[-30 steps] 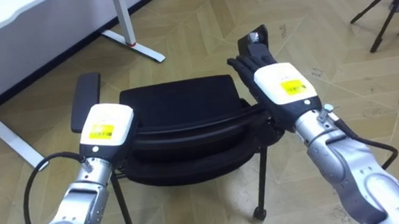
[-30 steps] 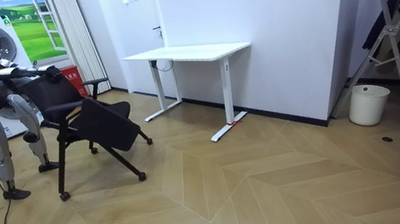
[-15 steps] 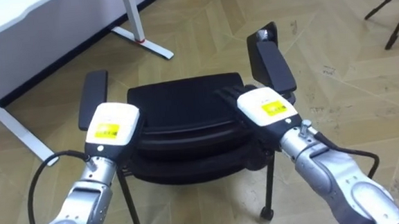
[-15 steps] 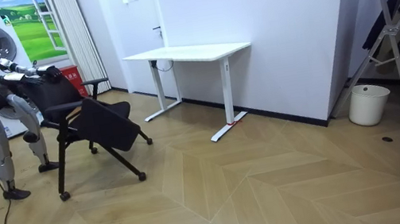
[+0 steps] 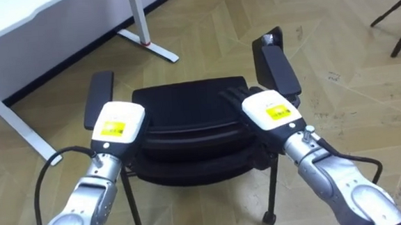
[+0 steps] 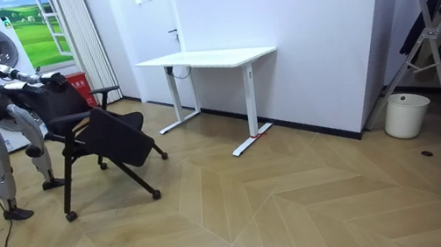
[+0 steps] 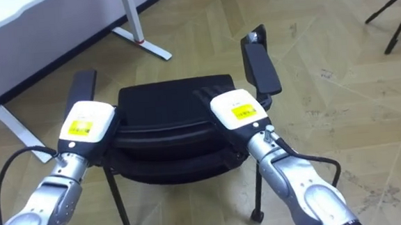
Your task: Push chair
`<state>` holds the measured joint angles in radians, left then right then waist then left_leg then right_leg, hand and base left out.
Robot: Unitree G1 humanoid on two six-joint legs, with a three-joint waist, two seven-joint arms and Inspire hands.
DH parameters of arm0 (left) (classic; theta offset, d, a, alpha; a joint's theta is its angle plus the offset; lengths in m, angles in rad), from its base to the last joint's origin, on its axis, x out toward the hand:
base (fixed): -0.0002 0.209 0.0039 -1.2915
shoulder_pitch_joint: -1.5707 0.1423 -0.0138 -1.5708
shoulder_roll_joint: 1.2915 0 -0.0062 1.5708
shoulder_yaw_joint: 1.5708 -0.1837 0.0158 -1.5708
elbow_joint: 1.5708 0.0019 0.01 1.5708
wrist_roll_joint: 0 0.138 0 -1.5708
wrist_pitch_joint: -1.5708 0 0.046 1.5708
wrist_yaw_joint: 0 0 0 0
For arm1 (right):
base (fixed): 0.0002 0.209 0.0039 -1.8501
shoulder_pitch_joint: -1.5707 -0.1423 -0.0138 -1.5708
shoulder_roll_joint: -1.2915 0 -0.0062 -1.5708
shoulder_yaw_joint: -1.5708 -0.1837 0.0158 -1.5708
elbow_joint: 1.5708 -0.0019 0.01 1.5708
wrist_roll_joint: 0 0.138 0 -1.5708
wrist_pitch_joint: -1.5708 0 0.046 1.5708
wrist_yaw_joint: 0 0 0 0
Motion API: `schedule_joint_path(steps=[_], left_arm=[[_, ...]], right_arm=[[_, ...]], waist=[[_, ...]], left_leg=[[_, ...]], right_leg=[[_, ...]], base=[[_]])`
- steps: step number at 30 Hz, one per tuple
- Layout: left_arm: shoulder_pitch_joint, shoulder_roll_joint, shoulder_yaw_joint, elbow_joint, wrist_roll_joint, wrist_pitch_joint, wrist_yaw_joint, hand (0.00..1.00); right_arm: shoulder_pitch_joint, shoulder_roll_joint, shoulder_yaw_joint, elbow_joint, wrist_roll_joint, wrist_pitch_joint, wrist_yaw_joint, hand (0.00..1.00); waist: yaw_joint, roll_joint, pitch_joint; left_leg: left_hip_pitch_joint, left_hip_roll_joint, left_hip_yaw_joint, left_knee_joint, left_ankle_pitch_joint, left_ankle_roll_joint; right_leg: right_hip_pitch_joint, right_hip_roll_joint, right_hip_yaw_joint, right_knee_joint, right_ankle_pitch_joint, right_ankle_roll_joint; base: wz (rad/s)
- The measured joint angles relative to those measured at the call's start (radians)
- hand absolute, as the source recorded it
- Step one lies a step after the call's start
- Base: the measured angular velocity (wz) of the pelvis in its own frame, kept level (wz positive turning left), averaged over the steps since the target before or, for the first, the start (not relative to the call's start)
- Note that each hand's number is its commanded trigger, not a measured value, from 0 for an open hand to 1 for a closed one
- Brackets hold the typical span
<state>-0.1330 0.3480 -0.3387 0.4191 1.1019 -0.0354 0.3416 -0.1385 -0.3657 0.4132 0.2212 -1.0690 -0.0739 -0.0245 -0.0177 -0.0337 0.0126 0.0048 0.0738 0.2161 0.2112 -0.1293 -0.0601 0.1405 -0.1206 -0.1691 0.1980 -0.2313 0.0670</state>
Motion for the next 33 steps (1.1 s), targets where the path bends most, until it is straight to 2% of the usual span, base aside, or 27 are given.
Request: schedule_joint_path(steps=[6, 8, 10, 13, 24, 27, 28, 29, 33], left_arm=[[0.0, -0.014, -0.006, 0.004, 0.001, -0.001, 0.001, 1.0], [0.0, -0.02, -0.021, 0.004, 0.0, -0.003, 0.002, 1.0], [0.001, -0.028, -0.03, 0.004, 0.001, -0.015, 0.002, 1.0], [0.003, -0.024, -0.03, 0.006, 0.002, -0.029, 0.001, 1.0], [0.003, -0.024, -0.03, 0.008, 0.003, -0.035, 0.0, 1.0], [0.003, -0.024, -0.03, 0.007, 0.003, -0.036, 0.0, 1.0], [0.003, -0.024, -0.03, 0.006, 0.003, -0.036, 0.0, 1.0], [0.003, -0.024, -0.03, 0.006, 0.003, -0.036, 0.0, 1.0], [0.005, -0.024, -0.03, 0.005, 0.004, -0.036, 0.0, 1.0]], right_arm=[[0.002, 0.001, 0.0, 0.032, -0.005, 0.0, -0.063, 1.0], [-0.006, 0.012, -0.001, 0.058, -0.005, 0.012, -0.094, 1.0], [-0.013, 0.006, -0.005, 0.073, -0.015, 0.016, -0.094, 1.0], [-0.003, 0.001, -0.006, 0.075, -0.029, 0.002, -0.114, 1.0], [0.003, 0.002, -0.006, 0.078, -0.045, 0.0, -0.125, 1.0], [0.004, 0.002, -0.006, 0.078, -0.048, 0.0, -0.126, 1.0], [0.005, 0.002, -0.006, 0.078, -0.048, 0.0, -0.127, 1.0], [0.005, 0.002, -0.006, 0.078, -0.048, 0.0, -0.127, 1.0], [0.013, 0.002, -0.008, 0.078, -0.048, 0.0, -0.14, 1.0]], waist=[[0.001, 0.01, -0.0004], [0.009, 0.017, -0.0027], [0.026, 0.022, -0.0052], [0.025, 0.025, -0.0059], [0.026, 0.02, -0.0032], [0.027, 0.016, -0.0016], [0.027, 0.009, 0.0021], [0.027, 0.013, -0.0014], [0.028, 0.008, -0.0001]], left_leg=[[-0.008, 0.0, -0.003, 0.011, 0.0, 0.0], [-0.008, -0.001, -0.003, 0.011, -0.001, 0.001], [-0.008, -0.002, -0.006, 0.011, -0.001, 0.002], [-0.008, -0.002, -0.013, 0.012, -0.001, 0.002], [-0.003, -0.003, -0.015, 0.012, -0.001, 0.002], [-0.003, -0.003, -0.015, 0.012, -0.001, 0.002], [-0.003, -0.003, -0.015, 0.012, -0.001, 0.002], [-0.004, -0.003, -0.015, 0.012, -0.001, 0.002], [-0.004, -0.004, -0.018, 0.016, -0.001, 0.002]], right_leg=[[0.003, 0.0, 0.0, -0.012, 0.0, -0.001], [0.003, 0.0, 0.0, -0.012, 0.001, -0.001], [0.004, 0.0, -0.002, -0.012, 0.001, -0.001], [0.01, 0.001, -0.011, -0.013, 0.001, -0.001], [0.017, 0.001, -0.014, -0.015, 0.0, -0.001], [0.018, 0.001, -0.015, -0.017, 0.0, -0.001], [0.02, 0.001, -0.016, -0.019, 0.0, -0.001], [0.021, 0.001, -0.017, -0.022, 0.0, -0.001], [0.028, 0.001, -0.025, -0.028, 0.0, -0.001]], base=[[0.01], [0.0], [0.05], [0.07], [0.0], [0.0], [0.0], [0.0], [0.02]])
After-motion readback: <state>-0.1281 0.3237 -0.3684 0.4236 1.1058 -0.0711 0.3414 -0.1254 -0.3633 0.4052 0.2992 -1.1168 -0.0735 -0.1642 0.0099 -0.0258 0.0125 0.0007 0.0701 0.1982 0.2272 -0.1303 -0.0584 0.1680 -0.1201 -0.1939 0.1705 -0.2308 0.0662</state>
